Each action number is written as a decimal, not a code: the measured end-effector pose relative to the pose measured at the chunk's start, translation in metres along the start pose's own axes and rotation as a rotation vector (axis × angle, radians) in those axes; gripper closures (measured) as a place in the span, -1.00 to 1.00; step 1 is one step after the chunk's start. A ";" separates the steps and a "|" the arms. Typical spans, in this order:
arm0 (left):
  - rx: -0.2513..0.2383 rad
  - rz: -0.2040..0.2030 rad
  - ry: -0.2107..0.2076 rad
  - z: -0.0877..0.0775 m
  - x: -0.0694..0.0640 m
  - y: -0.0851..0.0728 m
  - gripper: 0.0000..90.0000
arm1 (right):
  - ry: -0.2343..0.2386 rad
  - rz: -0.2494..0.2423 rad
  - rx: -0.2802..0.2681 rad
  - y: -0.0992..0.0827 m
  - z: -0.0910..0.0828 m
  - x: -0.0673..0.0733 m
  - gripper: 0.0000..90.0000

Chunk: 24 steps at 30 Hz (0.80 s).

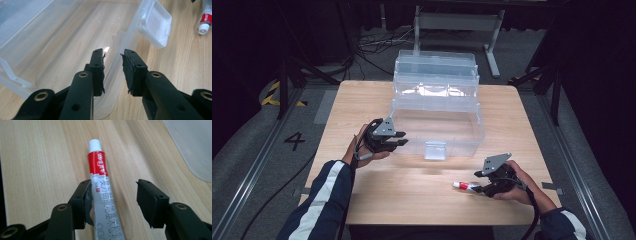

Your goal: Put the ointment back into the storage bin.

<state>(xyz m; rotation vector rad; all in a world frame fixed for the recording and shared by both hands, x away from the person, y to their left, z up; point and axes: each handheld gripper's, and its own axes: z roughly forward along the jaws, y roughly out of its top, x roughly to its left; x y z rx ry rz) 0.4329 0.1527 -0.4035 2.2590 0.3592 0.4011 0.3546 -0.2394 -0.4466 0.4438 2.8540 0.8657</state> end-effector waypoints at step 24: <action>0.077 0.008 0.108 -0.049 -0.026 -0.030 0.22 | 0.037 -0.055 0.172 0.021 0.017 0.004 0.29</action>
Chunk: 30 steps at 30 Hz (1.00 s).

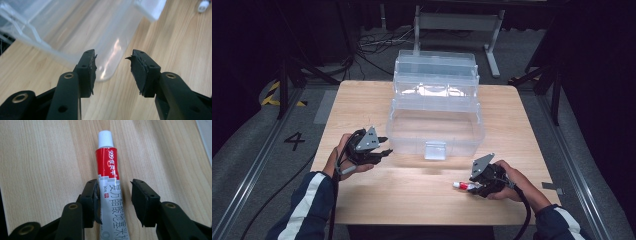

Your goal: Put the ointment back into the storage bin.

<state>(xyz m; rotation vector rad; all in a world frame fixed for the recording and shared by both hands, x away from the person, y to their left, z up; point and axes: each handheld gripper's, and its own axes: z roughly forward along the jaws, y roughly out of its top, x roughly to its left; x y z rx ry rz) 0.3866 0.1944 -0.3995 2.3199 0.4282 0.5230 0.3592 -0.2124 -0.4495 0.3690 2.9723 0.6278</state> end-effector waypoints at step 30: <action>0.052 -0.259 -0.114 0.011 -0.010 -0.104 -0.45 | 0.065 -0.047 0.118 0.018 -0.001 -0.003 0.59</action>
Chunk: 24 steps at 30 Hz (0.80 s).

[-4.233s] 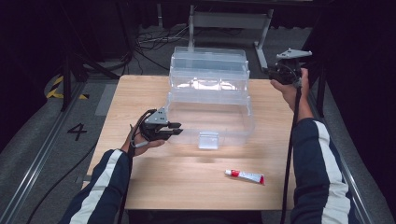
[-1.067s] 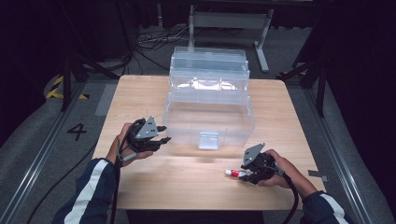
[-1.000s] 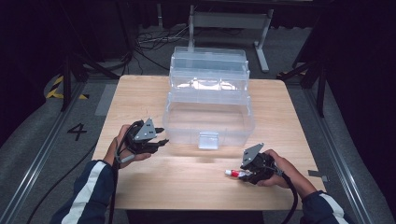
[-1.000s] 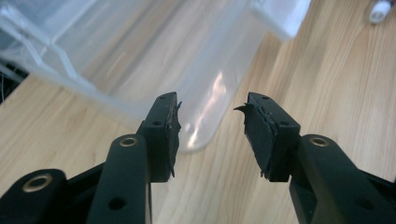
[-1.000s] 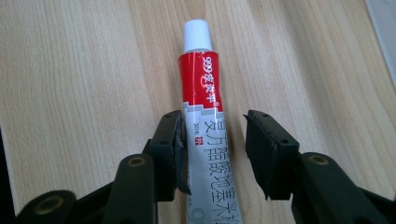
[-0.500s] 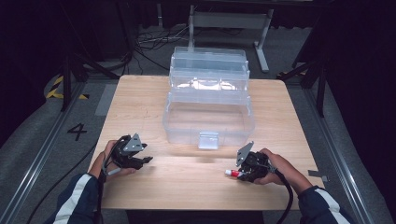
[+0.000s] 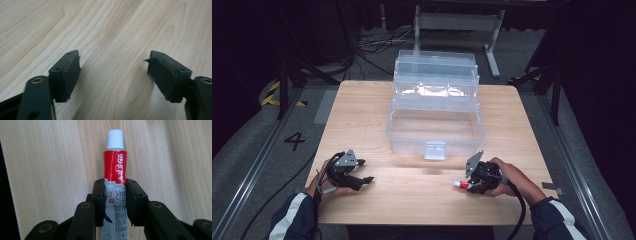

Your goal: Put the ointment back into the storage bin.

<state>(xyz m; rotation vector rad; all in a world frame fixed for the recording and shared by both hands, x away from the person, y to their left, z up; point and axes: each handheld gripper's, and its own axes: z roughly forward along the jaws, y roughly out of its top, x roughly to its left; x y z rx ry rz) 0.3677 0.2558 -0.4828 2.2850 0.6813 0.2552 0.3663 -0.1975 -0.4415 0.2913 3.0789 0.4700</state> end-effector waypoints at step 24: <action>0.000 0.000 0.001 0.001 0.000 0.001 -0.47 | -0.096 0.035 -0.101 -0.011 -0.050 -0.017 0.58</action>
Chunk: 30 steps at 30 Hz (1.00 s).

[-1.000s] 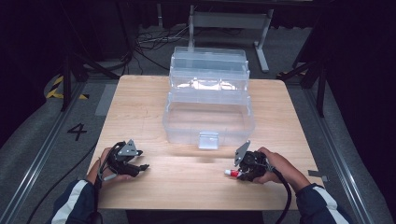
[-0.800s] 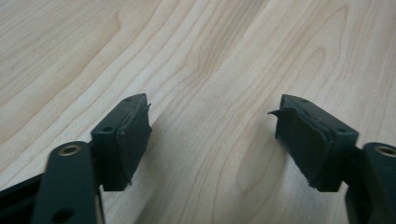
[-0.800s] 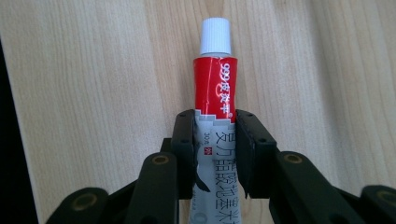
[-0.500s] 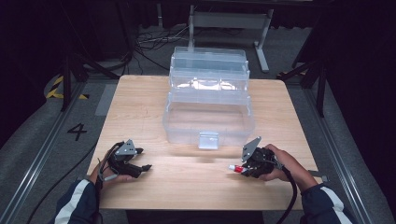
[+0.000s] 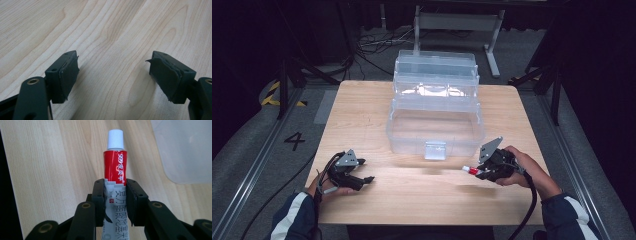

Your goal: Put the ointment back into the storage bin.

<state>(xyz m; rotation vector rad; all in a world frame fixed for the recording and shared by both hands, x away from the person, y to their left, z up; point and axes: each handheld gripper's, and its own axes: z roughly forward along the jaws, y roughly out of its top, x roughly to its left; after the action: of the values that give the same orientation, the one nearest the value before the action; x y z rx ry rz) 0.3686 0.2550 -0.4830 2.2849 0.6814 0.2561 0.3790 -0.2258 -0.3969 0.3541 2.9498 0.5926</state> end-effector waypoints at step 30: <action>0.001 -0.002 0.000 0.000 0.000 0.000 -0.47 | -0.134 -0.048 0.003 0.041 -0.067 -0.027 0.58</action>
<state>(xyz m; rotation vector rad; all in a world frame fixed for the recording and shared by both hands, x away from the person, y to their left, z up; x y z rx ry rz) 0.3684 0.2550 -0.4831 2.2849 0.6836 0.2553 0.4032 -0.2197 -0.3178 0.3091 2.8230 0.5362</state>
